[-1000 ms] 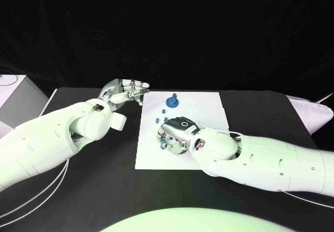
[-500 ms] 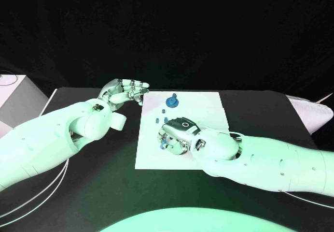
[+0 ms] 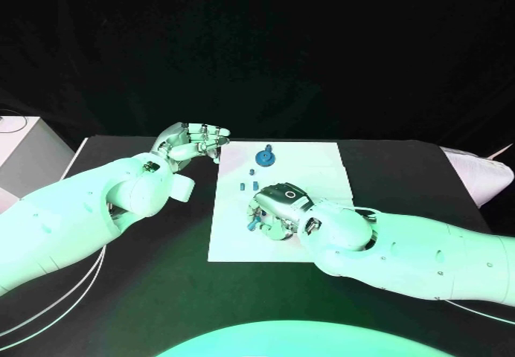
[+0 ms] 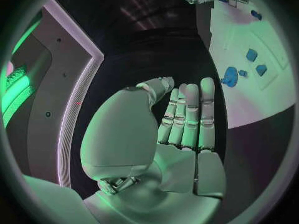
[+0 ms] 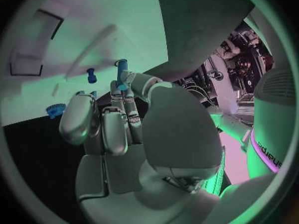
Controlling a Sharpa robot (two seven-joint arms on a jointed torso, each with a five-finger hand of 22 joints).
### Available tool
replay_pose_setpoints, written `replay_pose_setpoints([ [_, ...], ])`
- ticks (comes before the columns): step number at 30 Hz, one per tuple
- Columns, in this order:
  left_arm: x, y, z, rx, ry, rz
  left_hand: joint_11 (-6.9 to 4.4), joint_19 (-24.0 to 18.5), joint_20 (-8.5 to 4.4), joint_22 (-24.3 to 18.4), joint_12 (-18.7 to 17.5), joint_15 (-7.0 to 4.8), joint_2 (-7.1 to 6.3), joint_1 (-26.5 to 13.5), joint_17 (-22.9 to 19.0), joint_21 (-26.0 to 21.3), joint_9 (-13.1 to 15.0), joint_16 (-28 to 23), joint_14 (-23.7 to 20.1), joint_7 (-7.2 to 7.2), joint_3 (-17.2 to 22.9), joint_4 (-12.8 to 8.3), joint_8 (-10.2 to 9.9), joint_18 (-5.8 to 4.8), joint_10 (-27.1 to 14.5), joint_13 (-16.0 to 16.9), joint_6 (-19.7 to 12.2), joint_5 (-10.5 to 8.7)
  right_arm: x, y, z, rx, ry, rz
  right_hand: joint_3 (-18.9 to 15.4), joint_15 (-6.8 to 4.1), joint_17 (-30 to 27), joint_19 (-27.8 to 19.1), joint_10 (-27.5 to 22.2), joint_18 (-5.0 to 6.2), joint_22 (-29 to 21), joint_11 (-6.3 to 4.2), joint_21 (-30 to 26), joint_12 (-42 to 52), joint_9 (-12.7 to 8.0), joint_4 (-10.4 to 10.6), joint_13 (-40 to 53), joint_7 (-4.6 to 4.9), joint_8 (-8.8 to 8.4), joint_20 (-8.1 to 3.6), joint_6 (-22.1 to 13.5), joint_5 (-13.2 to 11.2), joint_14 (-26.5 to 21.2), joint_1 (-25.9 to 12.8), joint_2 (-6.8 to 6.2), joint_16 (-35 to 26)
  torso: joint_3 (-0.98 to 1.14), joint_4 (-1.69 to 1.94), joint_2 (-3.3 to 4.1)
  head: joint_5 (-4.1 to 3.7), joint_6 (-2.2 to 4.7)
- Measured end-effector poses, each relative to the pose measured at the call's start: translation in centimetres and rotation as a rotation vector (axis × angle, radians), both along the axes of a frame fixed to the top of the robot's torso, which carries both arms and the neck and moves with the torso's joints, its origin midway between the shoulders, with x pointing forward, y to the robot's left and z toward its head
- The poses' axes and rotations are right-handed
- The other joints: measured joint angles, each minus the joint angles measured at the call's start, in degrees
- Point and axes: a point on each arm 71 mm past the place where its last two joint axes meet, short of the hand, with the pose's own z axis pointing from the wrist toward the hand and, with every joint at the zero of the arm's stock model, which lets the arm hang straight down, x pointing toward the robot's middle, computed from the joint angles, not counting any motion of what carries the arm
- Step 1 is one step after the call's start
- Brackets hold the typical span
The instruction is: Assemble the parts on the task board
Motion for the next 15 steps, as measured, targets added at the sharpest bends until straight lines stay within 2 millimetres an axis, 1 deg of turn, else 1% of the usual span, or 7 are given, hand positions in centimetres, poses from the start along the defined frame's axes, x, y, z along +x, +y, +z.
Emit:
replay_pose_setpoints([
  [5, 0.0, -0.01, -0.01, 0.0, 0.001, -0.001, 0.0, 0.0, 0.0, -0.03, 0.0, 0.0, 0.0, 0.0, 0.0, 0.0, -0.04, 0.0, 0.0, 0.0, 0.0, 0.0, 0.0, 0.0, 0.0, 0.0, 0.0, 0.0, -0.13, -0.1, -0.01, 0.001, -0.002, -0.005, -0.02, 0.0, 0.01, 0.0, 0.0, 0.0, 0.0, 0.0, -0.01, 0.02, 0.06, -0.02, 0.0, 0.0, 0.0, 0.0, 0.0, -0.01, 0.0, -0.07, 0.08, 0.0, 0.0, 0.0, 0.0, -0.01, 0.0],
  [15, 0.0, 0.01, -0.03, 0.001, 0.003, -0.001, 0.0, 0.0, 0.0, -0.03, 0.0, 0.0, 0.0, 0.0, 0.0, 0.0, -0.04, 0.0, 0.0, 0.0, 0.0, 0.0, 0.0, 0.0, 0.0, 0.0, 0.0, 0.0, -0.29, -0.36, -0.11, -0.003, -0.002, -0.01, -0.05, 0.01, 0.1, 0.0, 0.12, 0.0, 0.2, 0.12, 0.36, 0.05, 0.06, -0.25, -0.01, 0.0, -0.01, 0.0, 0.0, -0.13, 0.01, -0.22, 0.23, 0.0, -0.01, 0.02, 0.01, 0.06, -0.27],
])
